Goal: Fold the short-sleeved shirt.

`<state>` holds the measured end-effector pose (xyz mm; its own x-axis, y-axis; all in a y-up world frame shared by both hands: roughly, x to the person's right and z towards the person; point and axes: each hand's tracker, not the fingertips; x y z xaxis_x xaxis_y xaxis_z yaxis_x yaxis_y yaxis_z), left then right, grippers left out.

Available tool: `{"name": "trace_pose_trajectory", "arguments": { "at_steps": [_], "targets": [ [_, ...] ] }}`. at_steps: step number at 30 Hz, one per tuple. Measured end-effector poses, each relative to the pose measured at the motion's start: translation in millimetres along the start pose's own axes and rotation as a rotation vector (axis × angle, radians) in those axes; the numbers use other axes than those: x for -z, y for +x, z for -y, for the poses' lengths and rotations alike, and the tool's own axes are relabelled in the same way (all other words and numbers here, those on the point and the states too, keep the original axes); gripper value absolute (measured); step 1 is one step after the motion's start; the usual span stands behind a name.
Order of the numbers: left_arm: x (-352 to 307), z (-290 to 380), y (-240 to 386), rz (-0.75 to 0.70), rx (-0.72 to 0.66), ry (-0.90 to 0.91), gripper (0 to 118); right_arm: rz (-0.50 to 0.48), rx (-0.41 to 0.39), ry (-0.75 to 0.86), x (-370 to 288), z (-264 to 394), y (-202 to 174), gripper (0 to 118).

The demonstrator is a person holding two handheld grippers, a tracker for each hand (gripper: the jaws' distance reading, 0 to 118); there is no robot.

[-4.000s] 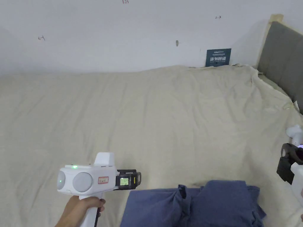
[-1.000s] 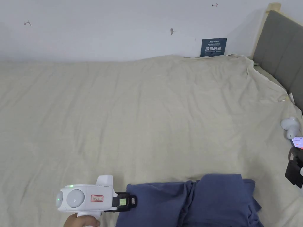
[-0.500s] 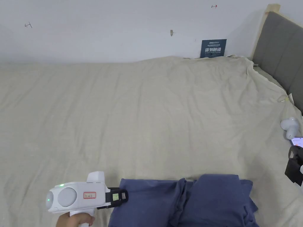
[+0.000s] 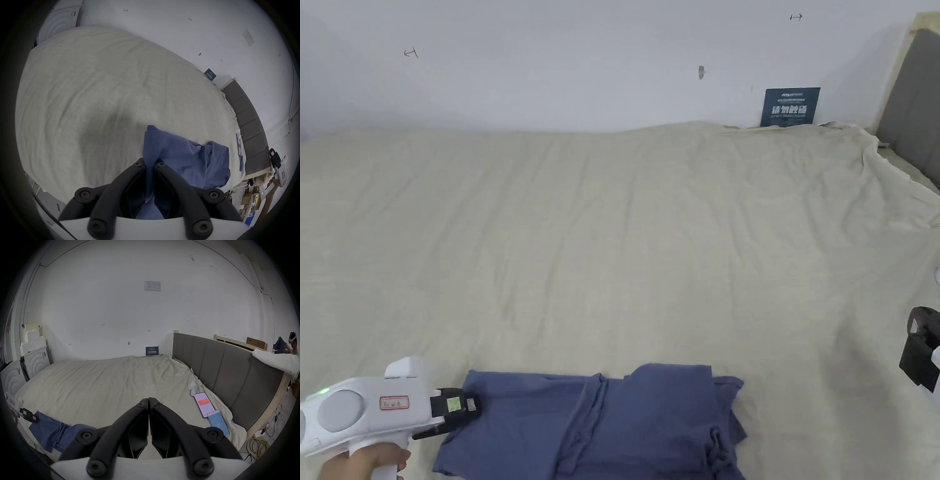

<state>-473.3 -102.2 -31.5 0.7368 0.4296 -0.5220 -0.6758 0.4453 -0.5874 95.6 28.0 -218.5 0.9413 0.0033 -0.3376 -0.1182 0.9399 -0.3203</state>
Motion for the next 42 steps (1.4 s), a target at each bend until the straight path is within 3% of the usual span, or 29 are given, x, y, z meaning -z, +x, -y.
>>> {"name": "trace_pose_trajectory", "arguments": {
  "at_steps": [5,14,25,34,36,38,41,42],
  "targets": [
    [-7.9,-9.0,37.0,0.060,-0.049,-0.049,5,-0.013,0.002,-0.002,-0.9,1.5,-4.0,0],
    [15.2,-12.7,153.5,0.274,0.086,-0.141,6,-0.007,0.006,0.009,-7.7,1.1,6.4,0],
    [104.4,27.0,265.9,0.259,0.251,-0.263,6,0.028,0.019,0.025,-19.9,3.2,28.5,0],
    [155.0,64.4,310.4,0.167,0.330,-0.313,8,0.070,0.025,0.013,-26.4,9.7,49.3,0],
    [156.8,67.5,313.7,0.167,0.322,-0.314,26,0.079,0.029,0.010,-27.2,11.0,53.5,0],
    [152.8,67.2,315.5,0.242,0.297,-0.311,64,0.087,0.032,0.007,-28.1,11.8,56.6,0],
    [142.2,66.5,324.9,0.247,0.316,-0.307,109,0.093,0.036,0.006,-29.5,11.8,57.9,0],
    [135.0,64.8,327.3,0.248,0.332,-0.295,115,0.094,0.036,0.007,-29.8,11.7,58.0,0]
  ]
}}
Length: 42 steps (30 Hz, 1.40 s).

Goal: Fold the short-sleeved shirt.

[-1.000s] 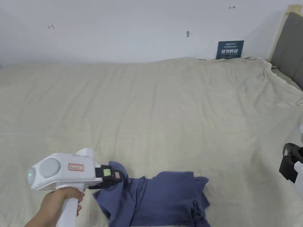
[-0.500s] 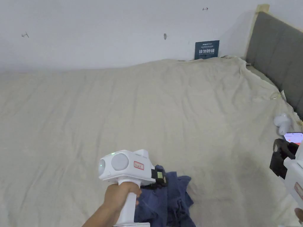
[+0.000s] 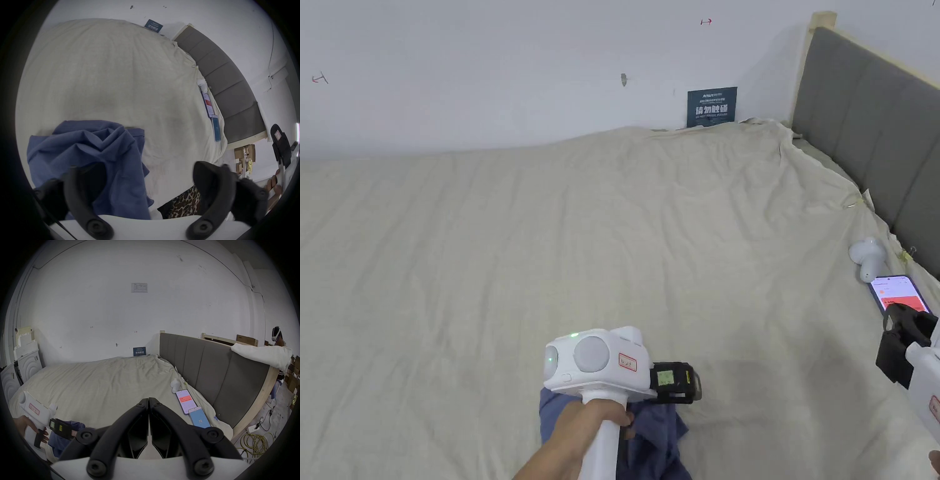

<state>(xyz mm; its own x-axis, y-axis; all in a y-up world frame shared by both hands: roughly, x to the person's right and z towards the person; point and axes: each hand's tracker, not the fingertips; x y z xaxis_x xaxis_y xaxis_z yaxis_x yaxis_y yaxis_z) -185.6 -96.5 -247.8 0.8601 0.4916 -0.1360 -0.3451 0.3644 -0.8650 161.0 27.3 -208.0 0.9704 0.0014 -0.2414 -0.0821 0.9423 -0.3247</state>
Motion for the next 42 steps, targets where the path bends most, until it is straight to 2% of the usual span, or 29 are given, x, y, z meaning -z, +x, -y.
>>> {"name": "trace_pose_trajectory", "arguments": {
  "at_steps": [7,12,13,14,17,19,20,22,28,34,42],
  "targets": [
    [-68.2,2.5,-7.2,0.007,0.077,0.213,115,-0.006,-0.007,0.015,-3.4,-7.8,-5.2,0],
    [-102.4,8.5,-25.1,-0.072,0.090,0.306,113,-0.015,-0.016,0.030,-2.4,-12.8,-10.7,0],
    [-106.8,12.7,-28.6,-0.128,0.104,0.353,107,-0.016,-0.017,0.030,-1.6,-13.2,-11.3,0],
    [-109.2,16.8,-31.0,-0.159,0.115,0.389,90,-0.017,-0.015,0.029,-1.4,-13.3,-11.7,0],
    [-111.9,29.7,-40.0,-0.204,0.176,0.448,19,-0.018,-0.017,0.027,-1.1,-13.1,-13.8,0],
    [-107.0,39.1,-47.2,-0.206,0.178,0.460,11,-0.019,-0.020,0.025,-1.2,-12.1,-14.6,0],
    [-104.5,41.9,-48.8,-0.221,0.180,0.475,11,-0.020,-0.019,0.023,-1.1,-11.7,-14.8,0],
    [-96.6,50.2,-52.9,-0.267,0.200,0.489,0,-0.018,-0.020,0.018,-1.3,-10.6,-15.3,0],
    [-58.0,66.2,-59.7,-0.299,0.234,0.445,0,-0.012,-0.020,0.005,-0.2,-7.7,-12.3,0],
    [-9.2,80.7,-44.6,-0.262,0.250,0.402,0,0.003,-0.012,-0.008,2.1,-4.4,-0.6,0],
    [43.3,92.8,-15.2,-0.302,0.368,0.352,0,0.034,-0.012,-0.023,3.6,-1.6,14.1,0]
  ]
}}
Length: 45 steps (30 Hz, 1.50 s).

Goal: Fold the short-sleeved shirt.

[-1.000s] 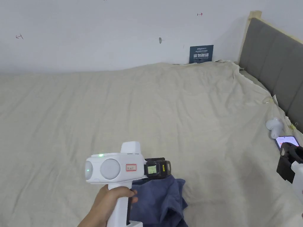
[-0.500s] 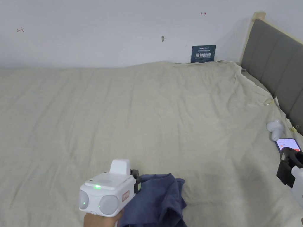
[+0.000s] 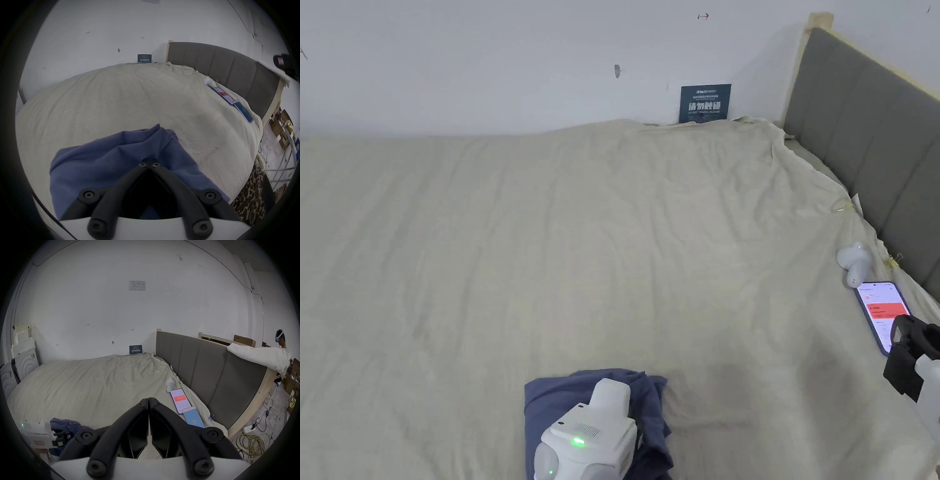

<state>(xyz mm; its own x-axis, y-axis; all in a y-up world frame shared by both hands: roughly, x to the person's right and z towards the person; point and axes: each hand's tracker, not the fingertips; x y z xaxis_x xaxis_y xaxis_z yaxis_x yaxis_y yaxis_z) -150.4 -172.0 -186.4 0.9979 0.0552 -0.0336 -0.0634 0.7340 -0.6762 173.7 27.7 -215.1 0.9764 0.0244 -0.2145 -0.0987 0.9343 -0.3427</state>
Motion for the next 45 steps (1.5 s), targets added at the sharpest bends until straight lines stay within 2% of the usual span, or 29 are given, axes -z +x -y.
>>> {"name": "trace_pose_trajectory", "arguments": {
  "at_steps": [12,15,19,23,29,34,37,45],
  "targets": [
    [1.8,3.1,43.8,0.045,0.079,0.009,0,0.016,0.013,-0.014,0.1,3.8,7.9,0],
    [8.0,7.6,57.2,0.053,0.137,-0.006,0,0.022,0.014,-0.010,-1.7,2.9,10.8,0],
    [-6.9,1.0,59.8,0.056,0.119,0.004,0,0.025,0.018,-0.005,-3.8,4.0,16.2,0],
    [-24.3,-14.3,43.1,0.057,0.068,0.083,0,0.020,0.009,0.008,-8.0,0.8,16.4,0],
    [-84.2,-62.2,6.2,0.034,0.038,0.291,0,-0.017,0.014,0.072,-17.4,-14.8,-0.2,0],
    [-135.1,-101.3,-28.0,-0.037,-0.014,0.440,0,-0.063,0.013,0.142,-20.9,-33.3,-26.6,0],
    [-160.9,-113.9,-47.9,-0.112,0.006,0.532,0,-0.084,0.002,0.177,-22.1,-42.9,-44.4,0],
    [-208.9,-124.1,-99.8,-0.300,0.004,0.634,0,-0.135,-0.018,0.247,-15.2,-51.2,-82.1,0]
  ]
}}
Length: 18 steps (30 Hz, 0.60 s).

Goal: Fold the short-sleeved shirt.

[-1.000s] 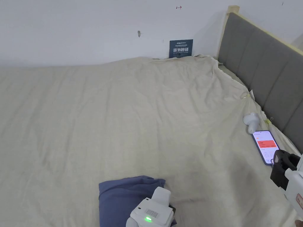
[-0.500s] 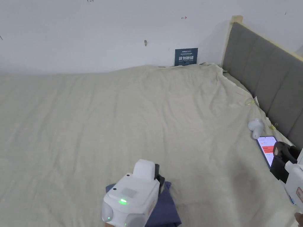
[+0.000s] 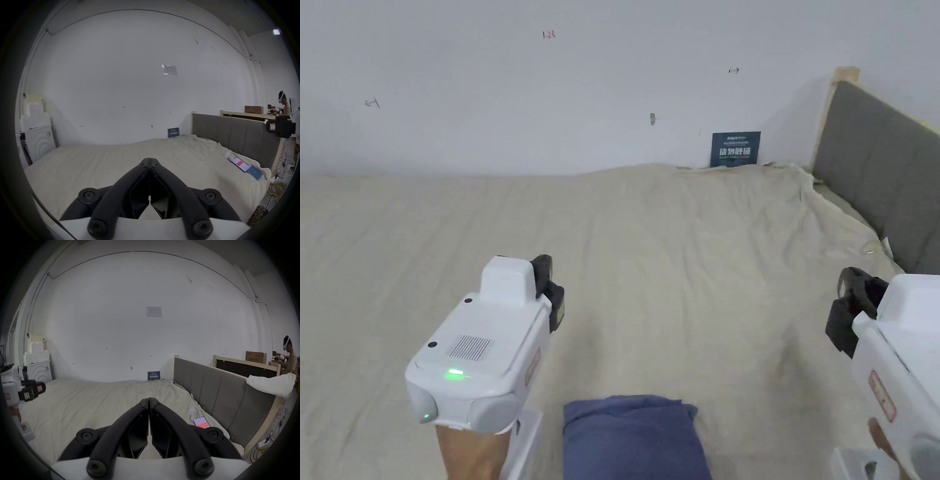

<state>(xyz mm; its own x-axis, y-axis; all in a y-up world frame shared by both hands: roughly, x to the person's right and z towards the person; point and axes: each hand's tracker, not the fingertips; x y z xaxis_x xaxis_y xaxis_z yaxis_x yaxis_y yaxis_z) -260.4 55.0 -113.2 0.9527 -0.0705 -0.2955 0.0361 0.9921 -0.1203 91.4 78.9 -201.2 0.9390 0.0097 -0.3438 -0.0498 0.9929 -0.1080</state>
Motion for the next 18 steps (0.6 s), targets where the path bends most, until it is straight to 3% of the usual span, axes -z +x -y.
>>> {"name": "trace_pose_trajectory", "arguments": {
  "at_steps": [10,18],
  "targets": [
    [-23.0,17.4,-58.3,-0.157,-0.064,0.046,0,-0.045,-0.052,0.015,8.0,12.6,-35.3,0],
    [-28.1,25.9,-74.6,-0.184,-0.101,0.028,0,-0.064,-0.050,0.019,3.2,11.9,-56.5,0]
  ]
}}
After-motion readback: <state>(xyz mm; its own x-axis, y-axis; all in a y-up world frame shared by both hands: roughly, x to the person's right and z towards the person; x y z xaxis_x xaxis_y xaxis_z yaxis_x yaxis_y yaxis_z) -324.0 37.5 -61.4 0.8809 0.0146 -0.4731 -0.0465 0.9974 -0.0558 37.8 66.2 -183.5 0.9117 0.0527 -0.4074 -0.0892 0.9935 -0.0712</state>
